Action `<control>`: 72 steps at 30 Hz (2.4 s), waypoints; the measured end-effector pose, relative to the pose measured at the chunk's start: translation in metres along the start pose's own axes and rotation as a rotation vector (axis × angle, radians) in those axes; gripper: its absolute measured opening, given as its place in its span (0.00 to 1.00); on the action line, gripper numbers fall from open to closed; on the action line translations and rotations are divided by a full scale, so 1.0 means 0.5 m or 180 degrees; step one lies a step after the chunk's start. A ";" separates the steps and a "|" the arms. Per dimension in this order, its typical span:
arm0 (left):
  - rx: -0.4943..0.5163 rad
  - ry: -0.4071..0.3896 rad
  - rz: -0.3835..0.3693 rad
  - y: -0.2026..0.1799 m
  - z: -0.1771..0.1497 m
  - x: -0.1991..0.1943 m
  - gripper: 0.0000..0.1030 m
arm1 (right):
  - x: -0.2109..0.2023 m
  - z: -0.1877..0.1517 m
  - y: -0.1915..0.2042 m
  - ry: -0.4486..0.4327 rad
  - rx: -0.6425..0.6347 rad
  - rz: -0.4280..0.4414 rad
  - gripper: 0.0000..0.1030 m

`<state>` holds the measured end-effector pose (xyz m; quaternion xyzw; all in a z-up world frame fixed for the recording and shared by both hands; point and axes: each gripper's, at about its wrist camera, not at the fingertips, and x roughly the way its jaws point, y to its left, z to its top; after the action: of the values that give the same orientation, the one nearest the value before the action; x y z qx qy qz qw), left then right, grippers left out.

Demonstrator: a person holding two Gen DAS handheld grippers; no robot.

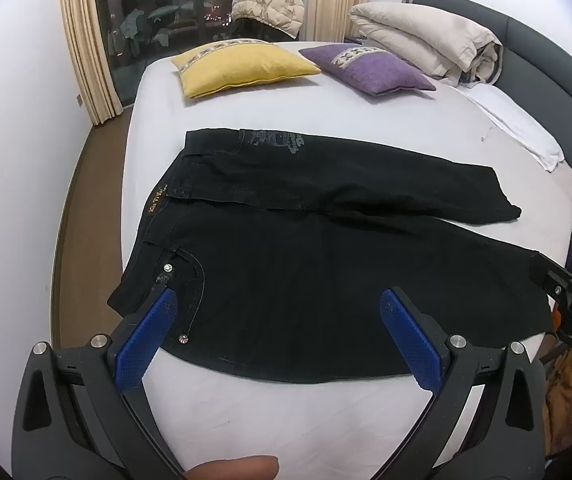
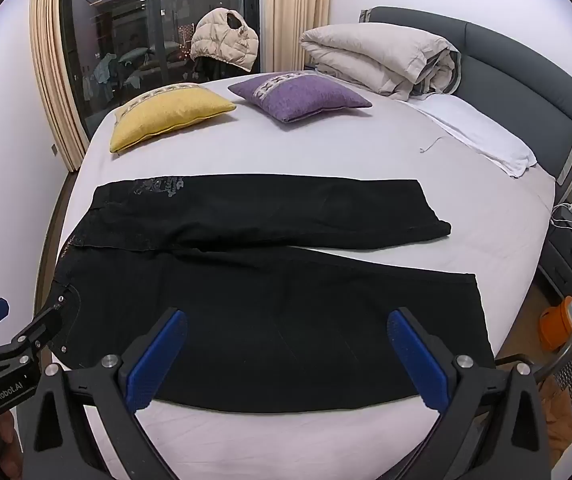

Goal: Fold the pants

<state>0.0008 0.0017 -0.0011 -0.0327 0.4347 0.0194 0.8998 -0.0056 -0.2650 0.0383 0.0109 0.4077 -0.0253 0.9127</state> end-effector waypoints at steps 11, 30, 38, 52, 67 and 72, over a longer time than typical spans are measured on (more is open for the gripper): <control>0.0055 0.0008 0.0051 -0.003 -0.012 0.019 1.00 | 0.010 -0.005 0.004 0.0028 -0.0021 -0.0040 1.00; 0.0046 0.0024 0.0050 -0.004 -0.008 0.020 1.00 | 0.008 -0.008 0.008 0.0038 -0.0030 -0.0049 1.00; 0.0047 0.0025 0.0051 -0.004 -0.008 0.021 1.00 | 0.006 -0.011 0.007 0.0042 -0.0038 -0.0049 1.00; 0.0045 0.0030 0.0051 -0.004 -0.007 0.021 1.00 | 0.006 -0.011 0.008 0.0047 -0.0035 -0.0043 1.00; 0.0042 0.0030 0.0048 -0.004 -0.006 0.021 1.00 | 0.007 -0.012 0.009 0.0052 -0.0040 -0.0042 1.00; 0.0042 0.0031 0.0050 -0.005 -0.005 0.020 1.00 | 0.007 -0.013 0.009 0.0052 -0.0041 -0.0039 1.00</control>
<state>0.0051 -0.0007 -0.0106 -0.0234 0.4395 0.0235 0.8976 -0.0077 -0.2602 0.0314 0.0027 0.4153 -0.0283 0.9092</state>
